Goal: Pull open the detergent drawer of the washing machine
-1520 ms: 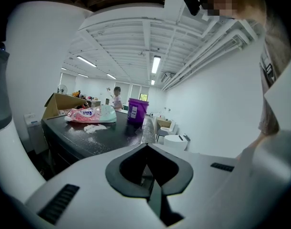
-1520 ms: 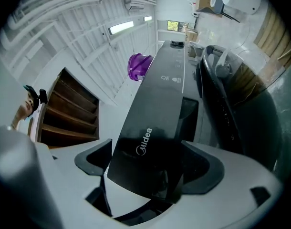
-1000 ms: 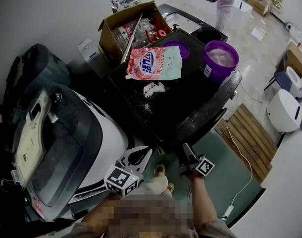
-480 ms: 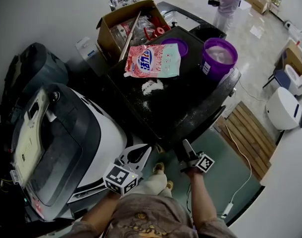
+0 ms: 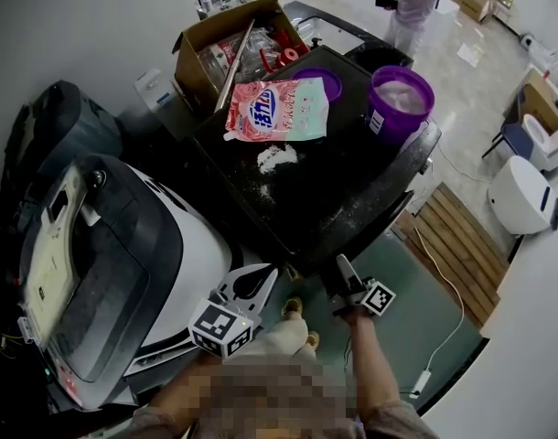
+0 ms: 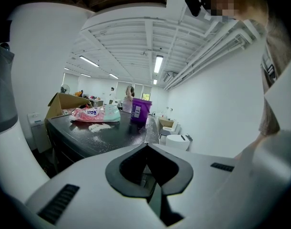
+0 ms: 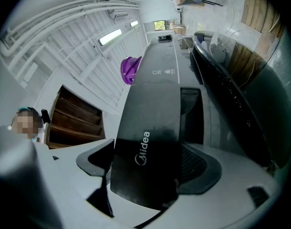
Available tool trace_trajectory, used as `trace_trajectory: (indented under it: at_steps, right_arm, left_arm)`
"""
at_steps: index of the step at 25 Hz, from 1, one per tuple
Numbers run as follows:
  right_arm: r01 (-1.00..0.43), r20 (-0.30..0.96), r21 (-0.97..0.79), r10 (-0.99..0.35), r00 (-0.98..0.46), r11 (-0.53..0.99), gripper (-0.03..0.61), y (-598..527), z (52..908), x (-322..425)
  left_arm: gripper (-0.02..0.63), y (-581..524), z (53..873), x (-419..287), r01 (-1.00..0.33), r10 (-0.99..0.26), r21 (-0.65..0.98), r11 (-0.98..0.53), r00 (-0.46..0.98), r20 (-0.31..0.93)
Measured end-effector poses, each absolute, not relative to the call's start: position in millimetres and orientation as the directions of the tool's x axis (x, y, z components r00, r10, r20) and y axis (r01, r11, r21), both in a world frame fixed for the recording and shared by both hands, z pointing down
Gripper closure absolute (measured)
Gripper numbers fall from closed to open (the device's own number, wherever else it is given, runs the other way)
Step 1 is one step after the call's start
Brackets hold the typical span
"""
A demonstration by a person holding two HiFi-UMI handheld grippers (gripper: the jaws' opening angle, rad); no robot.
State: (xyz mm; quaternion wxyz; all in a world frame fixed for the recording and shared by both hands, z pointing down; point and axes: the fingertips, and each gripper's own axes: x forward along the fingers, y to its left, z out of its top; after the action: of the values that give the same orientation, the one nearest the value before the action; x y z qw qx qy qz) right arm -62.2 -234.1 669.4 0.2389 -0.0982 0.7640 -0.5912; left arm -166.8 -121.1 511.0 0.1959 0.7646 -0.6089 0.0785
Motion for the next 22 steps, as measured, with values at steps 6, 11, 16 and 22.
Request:
trace_trajectory:
  at_steps: [6,11,16,22]
  right_arm:
    - [0.125,-0.242,-0.954,-0.452,-0.858,0.273,0.197,-232,670,-52]
    - [0.102,-0.225,-0.955,-0.457,-0.861,0.278,0.233,-229,673,-46]
    - [0.108,-0.225,-0.959,-0.475,-0.851,0.261,0.232,-228,672,-42]
    - [0.104,-0.224,-0.96,-0.49,-0.843,0.259,0.232,-226,674,-29]
  left_arm:
    - [0.592,-121,515,-166,-0.962,-0.892,0.19,-0.195,0.255,0.374]
    - [0.592,-123,516,-161,-0.956,-0.885,0.192,-0.221,0.279,0.372]
    - [0.592,-123,518,-156,-0.953,-0.878,0.194,-0.234,0.293,0.378]
    - [0.592,-125,518,-153,-0.949,-0.875,0.194,-0.248,0.306,0.376]
